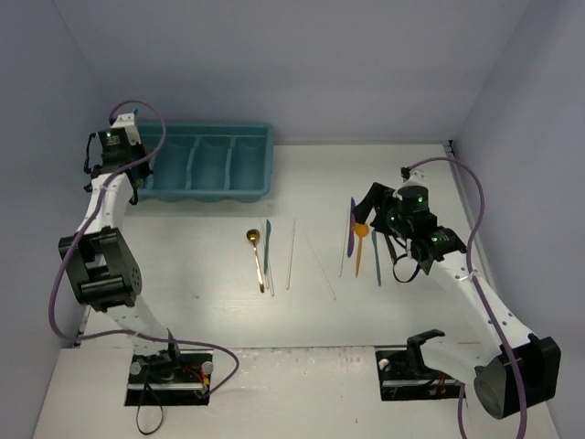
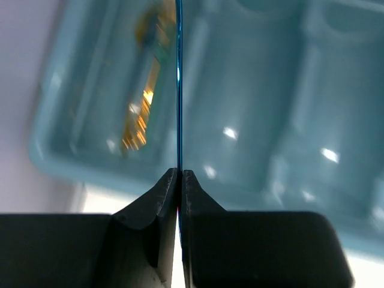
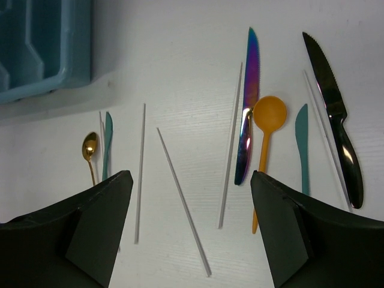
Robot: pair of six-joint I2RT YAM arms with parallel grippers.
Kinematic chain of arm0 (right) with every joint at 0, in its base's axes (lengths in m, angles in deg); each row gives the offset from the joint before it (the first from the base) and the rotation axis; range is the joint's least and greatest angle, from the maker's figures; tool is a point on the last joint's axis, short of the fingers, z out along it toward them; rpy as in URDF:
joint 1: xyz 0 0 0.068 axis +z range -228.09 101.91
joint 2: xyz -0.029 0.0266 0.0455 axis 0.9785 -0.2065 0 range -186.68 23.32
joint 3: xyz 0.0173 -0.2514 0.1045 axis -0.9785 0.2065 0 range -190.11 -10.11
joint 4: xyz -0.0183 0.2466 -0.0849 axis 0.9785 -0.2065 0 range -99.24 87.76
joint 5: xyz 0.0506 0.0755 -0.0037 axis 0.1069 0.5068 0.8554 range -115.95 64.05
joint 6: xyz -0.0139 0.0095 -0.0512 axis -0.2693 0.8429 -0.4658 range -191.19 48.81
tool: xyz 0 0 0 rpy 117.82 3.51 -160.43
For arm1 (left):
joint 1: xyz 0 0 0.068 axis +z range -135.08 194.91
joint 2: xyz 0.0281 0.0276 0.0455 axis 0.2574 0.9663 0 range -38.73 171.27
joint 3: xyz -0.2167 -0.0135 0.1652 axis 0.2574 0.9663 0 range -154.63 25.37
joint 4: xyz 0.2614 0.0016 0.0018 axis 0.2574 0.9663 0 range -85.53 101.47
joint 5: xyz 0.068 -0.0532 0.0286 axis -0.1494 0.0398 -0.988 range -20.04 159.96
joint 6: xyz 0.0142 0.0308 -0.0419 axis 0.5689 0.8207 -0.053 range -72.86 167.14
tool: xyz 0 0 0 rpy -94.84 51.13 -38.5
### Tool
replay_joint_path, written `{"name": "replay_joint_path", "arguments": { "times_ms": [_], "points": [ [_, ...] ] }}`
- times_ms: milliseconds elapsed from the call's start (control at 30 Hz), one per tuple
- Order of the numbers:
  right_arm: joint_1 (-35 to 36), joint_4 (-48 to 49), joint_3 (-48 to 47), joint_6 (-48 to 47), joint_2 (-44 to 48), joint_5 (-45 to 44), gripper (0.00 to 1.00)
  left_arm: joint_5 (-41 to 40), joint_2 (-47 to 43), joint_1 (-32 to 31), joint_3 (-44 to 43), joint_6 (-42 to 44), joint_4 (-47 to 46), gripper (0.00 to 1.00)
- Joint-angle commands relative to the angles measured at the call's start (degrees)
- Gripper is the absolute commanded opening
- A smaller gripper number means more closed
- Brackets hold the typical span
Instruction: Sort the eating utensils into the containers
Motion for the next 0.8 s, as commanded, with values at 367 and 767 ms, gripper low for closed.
{"name": "replay_joint_path", "arguments": {
  "times_ms": [367, 767],
  "points": [
    [-0.3, 2.9, 5.5, -2.8, -5.7, 4.1, 0.77, -3.6, 26.6, 4.7, -32.1, 6.0, -0.2, 0.04],
    [-0.2, 2.8, 5.1, -2.0, -4.6, 5.0, 0.76, -5.1, 20.9, 4.7, -23.4, 7.5, -1.5, 0.29]
  ]
}}
